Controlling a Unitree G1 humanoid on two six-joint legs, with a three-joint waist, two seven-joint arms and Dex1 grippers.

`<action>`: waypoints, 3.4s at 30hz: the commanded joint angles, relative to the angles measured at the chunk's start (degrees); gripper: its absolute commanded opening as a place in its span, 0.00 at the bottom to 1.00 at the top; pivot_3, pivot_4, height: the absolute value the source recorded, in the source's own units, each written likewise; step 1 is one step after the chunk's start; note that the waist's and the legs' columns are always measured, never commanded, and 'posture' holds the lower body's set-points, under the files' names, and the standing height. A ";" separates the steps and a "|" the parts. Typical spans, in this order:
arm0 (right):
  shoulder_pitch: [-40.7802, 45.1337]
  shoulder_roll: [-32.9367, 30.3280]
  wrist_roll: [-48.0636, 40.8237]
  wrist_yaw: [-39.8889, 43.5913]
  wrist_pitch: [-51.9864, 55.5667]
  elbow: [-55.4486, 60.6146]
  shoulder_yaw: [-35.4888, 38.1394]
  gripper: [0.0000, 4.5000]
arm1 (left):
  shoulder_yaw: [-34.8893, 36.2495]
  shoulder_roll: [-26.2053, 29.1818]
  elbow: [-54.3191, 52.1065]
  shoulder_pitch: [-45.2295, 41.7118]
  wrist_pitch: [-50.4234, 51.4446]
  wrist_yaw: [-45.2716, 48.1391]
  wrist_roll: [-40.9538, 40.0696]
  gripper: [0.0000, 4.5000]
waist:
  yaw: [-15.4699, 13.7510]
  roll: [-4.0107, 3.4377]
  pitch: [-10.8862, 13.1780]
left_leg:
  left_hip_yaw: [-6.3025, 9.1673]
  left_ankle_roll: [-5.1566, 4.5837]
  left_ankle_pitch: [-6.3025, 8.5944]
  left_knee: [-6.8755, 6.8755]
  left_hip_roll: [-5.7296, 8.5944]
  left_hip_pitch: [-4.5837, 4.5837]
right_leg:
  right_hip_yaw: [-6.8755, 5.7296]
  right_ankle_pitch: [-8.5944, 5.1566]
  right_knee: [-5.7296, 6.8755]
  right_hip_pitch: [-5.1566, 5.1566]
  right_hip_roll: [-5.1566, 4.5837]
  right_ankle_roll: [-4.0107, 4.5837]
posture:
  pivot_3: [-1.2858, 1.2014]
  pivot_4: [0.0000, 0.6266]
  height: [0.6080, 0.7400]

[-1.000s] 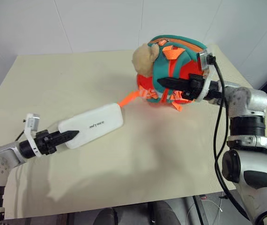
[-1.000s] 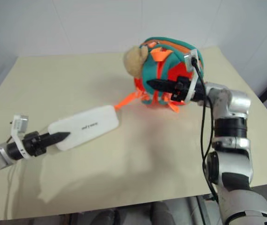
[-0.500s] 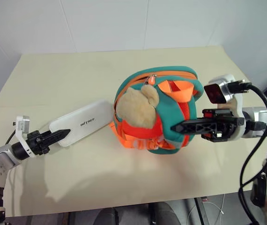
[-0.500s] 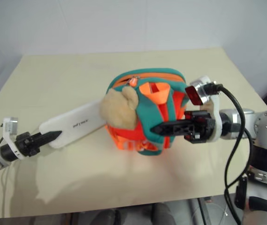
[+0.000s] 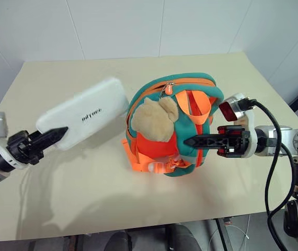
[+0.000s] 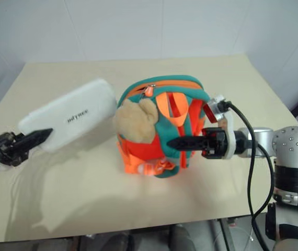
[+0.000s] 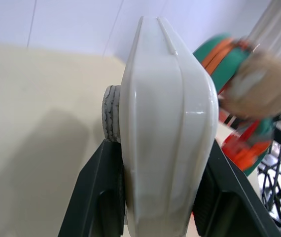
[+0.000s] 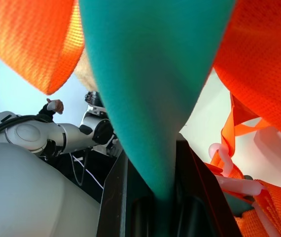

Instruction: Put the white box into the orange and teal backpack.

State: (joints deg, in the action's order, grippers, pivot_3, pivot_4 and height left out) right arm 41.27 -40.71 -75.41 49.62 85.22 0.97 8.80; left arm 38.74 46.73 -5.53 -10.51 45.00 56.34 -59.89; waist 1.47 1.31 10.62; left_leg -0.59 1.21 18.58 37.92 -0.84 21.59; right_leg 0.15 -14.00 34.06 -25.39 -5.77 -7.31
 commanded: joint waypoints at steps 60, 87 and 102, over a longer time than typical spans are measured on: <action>-4.36 6.54 7.37 1.93 -8.05 3.86 0.37 0.12 | -36.06 7.56 11.53 -33.06 -15.37 15.88 29.90 0.29 | -0.50 0.00 0.01 | 0.12 -0.15 0.08 0.17 -0.02 -0.35 | 0.01 0.11 -0.17 0.64 0.27 -0.03 | 0.52 0.24 1.00; -6.76 9.80 6.04 -2.08 -9.42 6.58 1.35 0.12 | -47.70 -8.03 11.23 -45.83 -11.08 14.66 39.56 0.62 | -1.13 -0.01 0.01 | 0.10 -0.15 0.07 0.24 -0.03 -0.31 | 0.06 0.14 -0.17 0.59 0.34 -0.09 | 0.52 0.24 1.00; -6.36 9.95 7.45 -1.01 -10.66 4.91 0.16 0.12 | -31.94 11.26 2.33 -38.95 3.77 24.23 23.30 0.75 | -1.17 -0.02 0.02 | 0.10 -0.24 0.12 0.23 -0.05 -0.29 | 0.07 0.13 -0.19 0.59 0.34 -0.08 | 0.52 0.24 1.00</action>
State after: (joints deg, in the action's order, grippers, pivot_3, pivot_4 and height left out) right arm 34.64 -30.64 -67.61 47.68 75.09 5.22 9.01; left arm 4.46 57.32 0.43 -49.19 46.64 79.88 -32.81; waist 0.29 1.29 10.64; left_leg -0.49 0.97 18.71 38.15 -0.89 21.29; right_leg 0.22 -13.87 33.87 -24.80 -5.43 -7.39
